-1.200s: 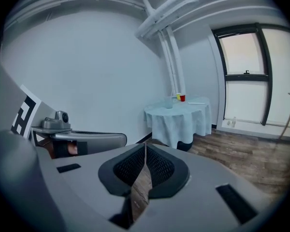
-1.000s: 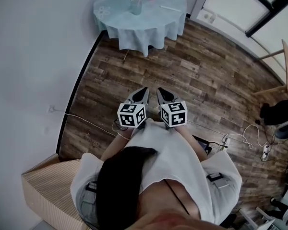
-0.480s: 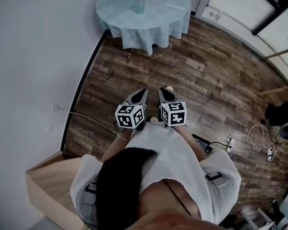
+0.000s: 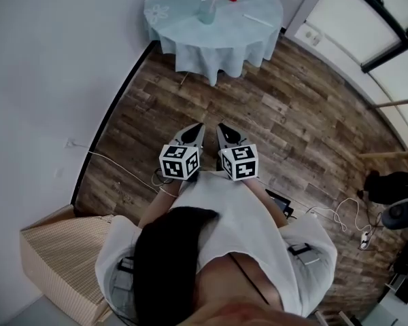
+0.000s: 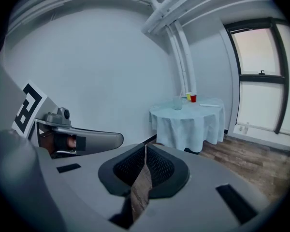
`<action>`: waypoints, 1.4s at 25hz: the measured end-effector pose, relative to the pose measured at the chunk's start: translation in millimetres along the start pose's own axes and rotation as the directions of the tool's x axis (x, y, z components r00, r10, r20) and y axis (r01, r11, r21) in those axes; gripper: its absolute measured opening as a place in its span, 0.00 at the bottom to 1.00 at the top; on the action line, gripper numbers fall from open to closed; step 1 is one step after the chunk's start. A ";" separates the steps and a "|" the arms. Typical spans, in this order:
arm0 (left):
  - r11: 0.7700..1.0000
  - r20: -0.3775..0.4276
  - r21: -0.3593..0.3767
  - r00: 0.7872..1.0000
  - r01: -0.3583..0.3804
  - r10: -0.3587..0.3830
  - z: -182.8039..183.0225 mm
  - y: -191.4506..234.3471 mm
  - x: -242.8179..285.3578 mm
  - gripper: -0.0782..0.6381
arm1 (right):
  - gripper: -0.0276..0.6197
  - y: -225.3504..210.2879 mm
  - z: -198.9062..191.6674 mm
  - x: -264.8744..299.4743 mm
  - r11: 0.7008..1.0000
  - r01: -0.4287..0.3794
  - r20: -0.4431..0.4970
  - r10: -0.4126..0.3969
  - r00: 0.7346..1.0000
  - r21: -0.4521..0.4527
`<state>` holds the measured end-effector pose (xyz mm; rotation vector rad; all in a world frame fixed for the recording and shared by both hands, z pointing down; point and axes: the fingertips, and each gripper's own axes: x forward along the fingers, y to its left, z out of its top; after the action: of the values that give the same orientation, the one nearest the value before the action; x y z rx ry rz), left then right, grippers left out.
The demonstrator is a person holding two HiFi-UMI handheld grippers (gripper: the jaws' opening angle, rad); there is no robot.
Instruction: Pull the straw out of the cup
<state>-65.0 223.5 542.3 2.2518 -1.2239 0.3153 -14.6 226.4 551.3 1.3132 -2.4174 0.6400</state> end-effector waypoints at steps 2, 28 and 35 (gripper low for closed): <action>1.000 0.011 -0.007 1.000 -0.008 0.008 10.6 5.7 13.8 0.12 | 0.10 -10.3 12.9 10.9 1.000 -0.005 0.005 0.005 1.000 -0.026; 0.992 0.055 -0.069 0.993 -0.102 0.106 118.5 12.5 197.6 0.12 | 0.10 -196.9 124.9 92.5 0.997 -0.049 0.010 0.050 0.999 -0.065; 0.989 0.039 -0.090 0.992 -0.118 0.122 124.1 14.0 216.8 0.12 | 0.10 -211.0 128.2 104.1 0.996 -0.079 0.009 0.079 0.997 -0.042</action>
<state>37.4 -4.7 542.7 2.1261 -1.3735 0.2530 101.1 -15.0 540.7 1.2125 -2.4877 0.6009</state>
